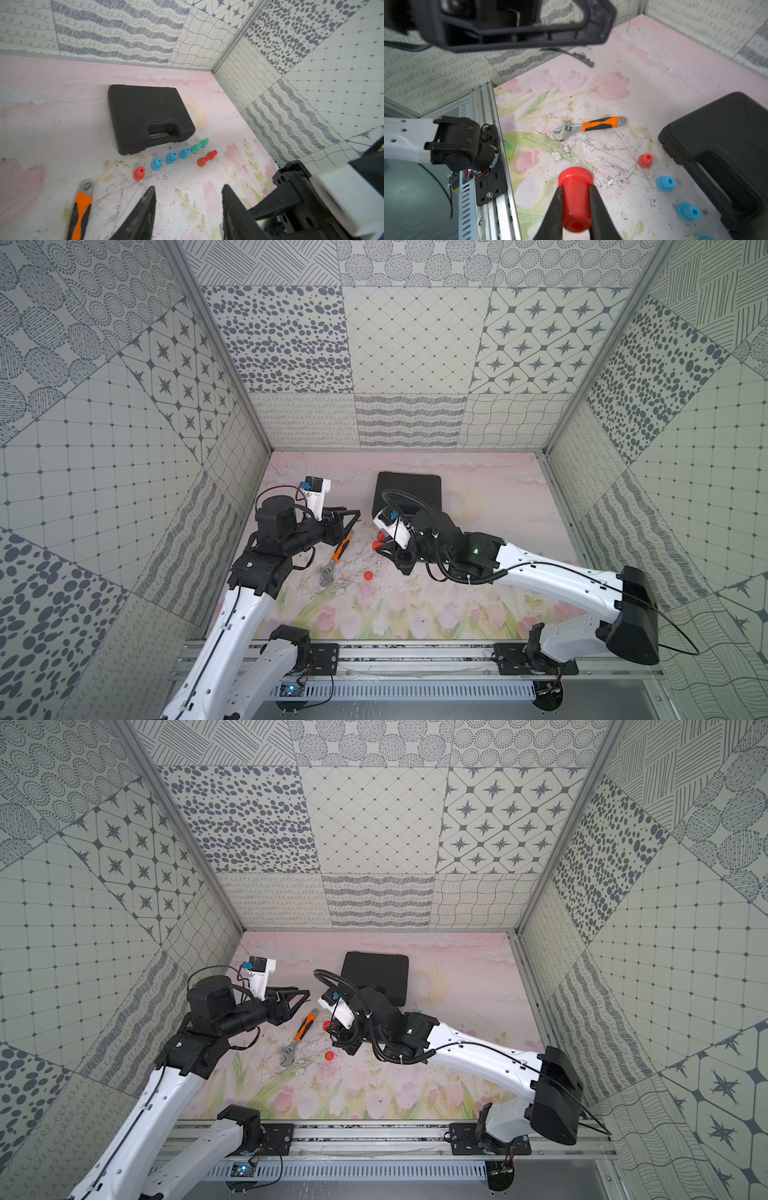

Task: Close the stamp cap
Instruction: Close the cover of the stamp.

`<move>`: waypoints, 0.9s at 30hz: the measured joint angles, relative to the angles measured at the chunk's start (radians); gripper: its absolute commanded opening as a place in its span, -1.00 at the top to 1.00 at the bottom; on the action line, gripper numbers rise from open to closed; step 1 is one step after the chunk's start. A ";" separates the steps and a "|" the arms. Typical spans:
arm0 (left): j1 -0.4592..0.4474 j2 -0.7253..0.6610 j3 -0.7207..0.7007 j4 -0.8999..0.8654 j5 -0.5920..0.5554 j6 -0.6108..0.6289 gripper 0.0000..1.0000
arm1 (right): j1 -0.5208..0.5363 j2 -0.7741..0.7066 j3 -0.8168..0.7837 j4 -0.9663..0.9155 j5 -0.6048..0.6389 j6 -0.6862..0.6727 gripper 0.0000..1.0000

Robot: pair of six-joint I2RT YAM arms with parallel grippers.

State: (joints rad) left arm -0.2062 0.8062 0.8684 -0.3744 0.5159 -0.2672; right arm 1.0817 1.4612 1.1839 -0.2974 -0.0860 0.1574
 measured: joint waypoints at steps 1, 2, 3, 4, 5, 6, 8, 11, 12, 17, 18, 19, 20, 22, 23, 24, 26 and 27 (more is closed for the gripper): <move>0.003 -0.005 -0.009 -0.006 -0.029 0.016 -0.04 | 0.001 0.028 0.014 -0.012 0.003 0.042 1.00; 0.005 -0.010 -0.017 -0.011 -0.058 0.032 -0.04 | 0.001 0.061 0.034 -0.026 0.005 0.084 1.00; 0.006 -0.014 -0.023 -0.016 -0.082 0.045 -0.03 | 0.001 0.089 0.052 -0.041 0.008 0.119 1.00; 0.010 -0.019 -0.026 -0.022 -0.109 0.061 -0.04 | 0.002 0.120 0.074 -0.058 0.009 0.156 1.00; 0.012 -0.024 -0.028 -0.032 -0.139 0.076 -0.04 | 0.002 0.151 0.096 -0.076 0.009 0.192 1.00; 0.013 -0.029 -0.028 -0.037 -0.159 0.088 -0.04 | 0.002 0.176 0.116 -0.094 0.009 0.219 1.00; 0.017 -0.042 -0.029 -0.045 -0.203 0.113 -0.05 | 0.002 0.238 0.172 -0.145 0.005 0.270 1.00; 0.019 -0.072 -0.036 -0.055 -0.261 0.142 -0.04 | 0.002 0.330 0.261 -0.215 -0.009 0.325 1.00; 0.019 -0.082 -0.038 -0.058 -0.274 0.147 -0.04 | 0.001 0.355 0.282 -0.233 -0.020 0.338 1.00; 0.020 -0.137 -0.054 -0.077 -0.349 0.173 -0.04 | -0.012 0.439 0.317 -0.285 -0.079 0.409 1.00; 0.021 -0.148 -0.058 -0.082 -0.361 0.179 -0.05 | -0.014 0.459 0.330 -0.305 -0.092 0.420 1.00; 0.022 -0.155 -0.060 -0.086 -0.372 0.182 -0.05 | -0.016 0.480 0.346 -0.319 -0.099 0.430 1.00; 0.022 -0.161 -0.061 -0.088 -0.379 0.186 -0.05 | -0.017 0.499 0.363 -0.333 -0.103 0.438 1.00; 0.022 -0.169 -0.063 -0.090 -0.396 0.191 -0.05 | -0.017 0.546 0.412 -0.368 -0.110 0.443 1.00; 0.022 -0.171 -0.063 -0.090 -0.402 0.192 -0.05 | -0.017 0.566 0.434 -0.383 -0.111 0.445 1.00; 0.022 -0.172 -0.063 -0.090 -0.406 0.196 -0.05 | -0.018 0.587 0.460 -0.404 -0.112 0.446 1.00; 0.022 -0.172 -0.063 -0.090 -0.417 0.197 -0.05 | -0.019 0.621 0.502 -0.434 -0.111 0.446 1.00; 0.022 -0.173 -0.063 -0.091 -0.422 0.198 -0.05 | -0.021 0.636 0.521 -0.450 -0.109 0.445 1.00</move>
State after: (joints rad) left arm -0.1841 0.6331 0.8059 -0.4652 0.0944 -0.0689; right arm 1.0611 2.0972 1.7054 -0.7471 -0.1955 0.6025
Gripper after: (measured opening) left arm 0.523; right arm 0.205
